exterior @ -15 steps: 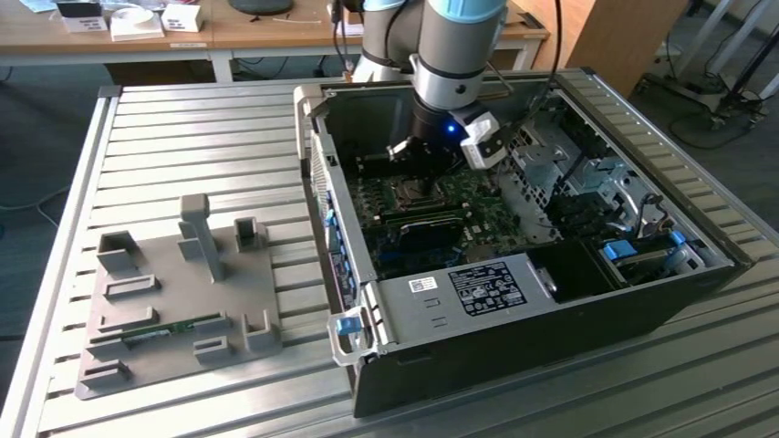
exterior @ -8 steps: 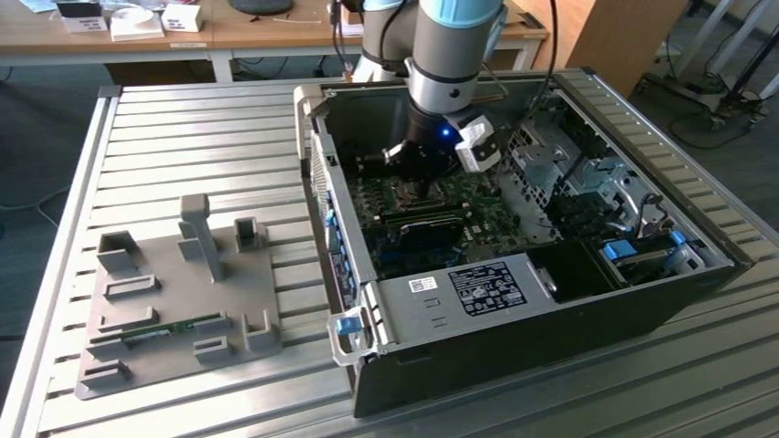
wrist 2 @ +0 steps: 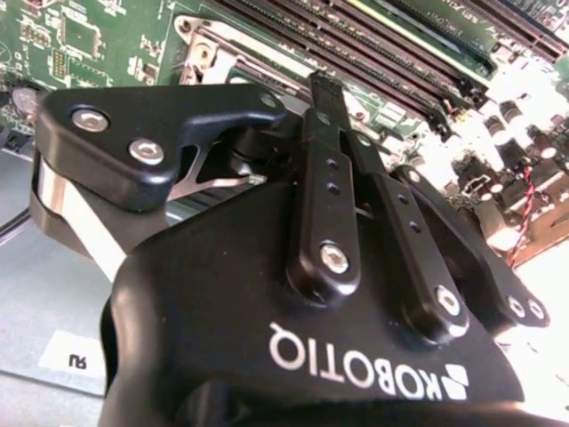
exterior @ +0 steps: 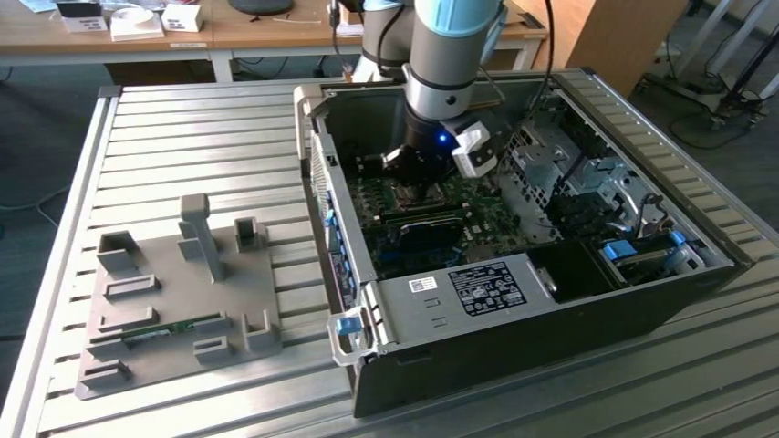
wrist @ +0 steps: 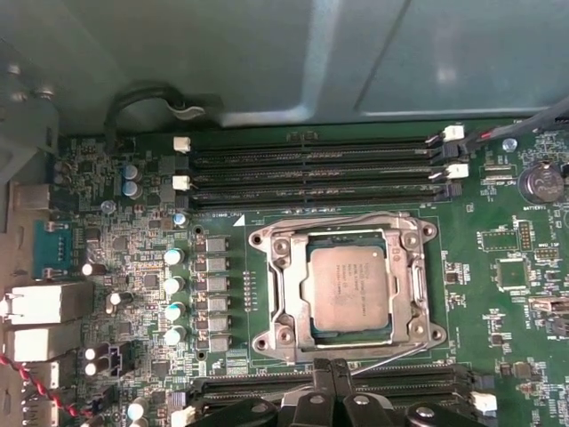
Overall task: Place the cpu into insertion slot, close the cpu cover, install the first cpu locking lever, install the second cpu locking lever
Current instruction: 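Install the second cpu locking lever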
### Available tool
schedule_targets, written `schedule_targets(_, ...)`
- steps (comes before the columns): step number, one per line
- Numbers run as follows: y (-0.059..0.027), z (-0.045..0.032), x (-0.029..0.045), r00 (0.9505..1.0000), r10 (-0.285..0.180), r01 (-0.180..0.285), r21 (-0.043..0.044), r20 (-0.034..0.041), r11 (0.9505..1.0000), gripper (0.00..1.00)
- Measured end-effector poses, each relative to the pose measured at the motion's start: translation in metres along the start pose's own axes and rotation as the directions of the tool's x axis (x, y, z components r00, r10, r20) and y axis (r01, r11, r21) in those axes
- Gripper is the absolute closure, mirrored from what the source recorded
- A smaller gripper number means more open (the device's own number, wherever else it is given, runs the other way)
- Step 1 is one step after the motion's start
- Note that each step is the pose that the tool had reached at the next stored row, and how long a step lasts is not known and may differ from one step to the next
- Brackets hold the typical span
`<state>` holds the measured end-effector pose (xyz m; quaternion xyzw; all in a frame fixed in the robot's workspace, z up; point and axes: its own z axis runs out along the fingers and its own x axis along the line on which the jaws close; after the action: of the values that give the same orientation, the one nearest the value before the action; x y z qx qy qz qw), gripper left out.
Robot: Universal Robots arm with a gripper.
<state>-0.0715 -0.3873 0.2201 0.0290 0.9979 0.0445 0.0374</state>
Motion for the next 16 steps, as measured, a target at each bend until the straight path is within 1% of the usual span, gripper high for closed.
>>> schedule_targets(9,-0.0007,0.0043,0.0043,1.0000,0.000,0.000,0.0007,0.0000,1.0000,0.89)
schedule_targets(15,-0.0007,0.0044,0.0044,1.0000,0.000,0.000,0.0007,-0.0001,1.0000,0.89)
schedule_targets(16,-0.0006,0.0045,0.0044,1.0000,0.000,0.000,0.0009,-0.0019,1.0000,0.89)
